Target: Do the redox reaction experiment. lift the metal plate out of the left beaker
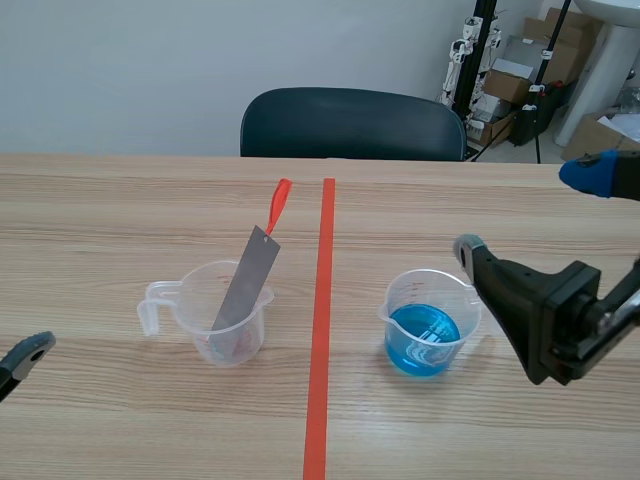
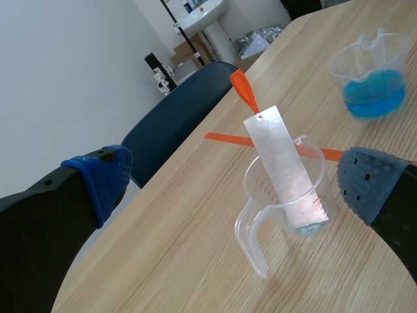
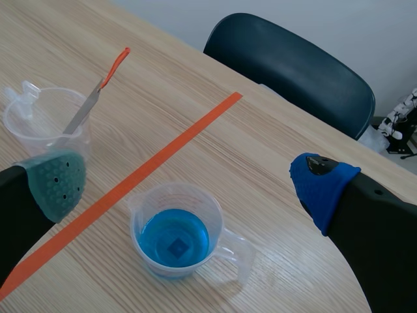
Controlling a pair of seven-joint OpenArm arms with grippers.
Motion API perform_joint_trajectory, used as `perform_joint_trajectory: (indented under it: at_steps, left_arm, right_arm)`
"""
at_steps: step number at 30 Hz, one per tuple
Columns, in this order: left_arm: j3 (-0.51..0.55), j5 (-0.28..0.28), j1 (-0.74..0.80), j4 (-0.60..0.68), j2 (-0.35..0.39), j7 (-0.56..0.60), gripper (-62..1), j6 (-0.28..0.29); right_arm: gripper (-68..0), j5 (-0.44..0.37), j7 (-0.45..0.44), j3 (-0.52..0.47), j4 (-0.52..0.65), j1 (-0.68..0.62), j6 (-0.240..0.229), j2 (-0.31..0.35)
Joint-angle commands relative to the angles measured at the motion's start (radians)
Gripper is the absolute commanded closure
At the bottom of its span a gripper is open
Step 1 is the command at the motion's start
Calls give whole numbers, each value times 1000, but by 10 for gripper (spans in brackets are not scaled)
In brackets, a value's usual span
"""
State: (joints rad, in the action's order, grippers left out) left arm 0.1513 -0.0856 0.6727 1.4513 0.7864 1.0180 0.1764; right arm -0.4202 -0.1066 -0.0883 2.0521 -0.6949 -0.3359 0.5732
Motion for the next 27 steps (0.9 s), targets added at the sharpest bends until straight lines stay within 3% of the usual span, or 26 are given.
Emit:
perform_joint_trajectory:
  at_steps: [1,18,27]
  left_arm:
    - [8,14,3,16,-5,9,-623,-2]
    - [8,14,6,15,-8,-24,-623,-1]
    - [8,14,6,15,-8,-25,-623,11]
  right_arm:
    - [-679,-11,-15,22,-23,40,5,24]
    - [-679,-41,-88,247,-231,262,5,50]
    - [-679,-244,-86,363,-306,385,5,49]
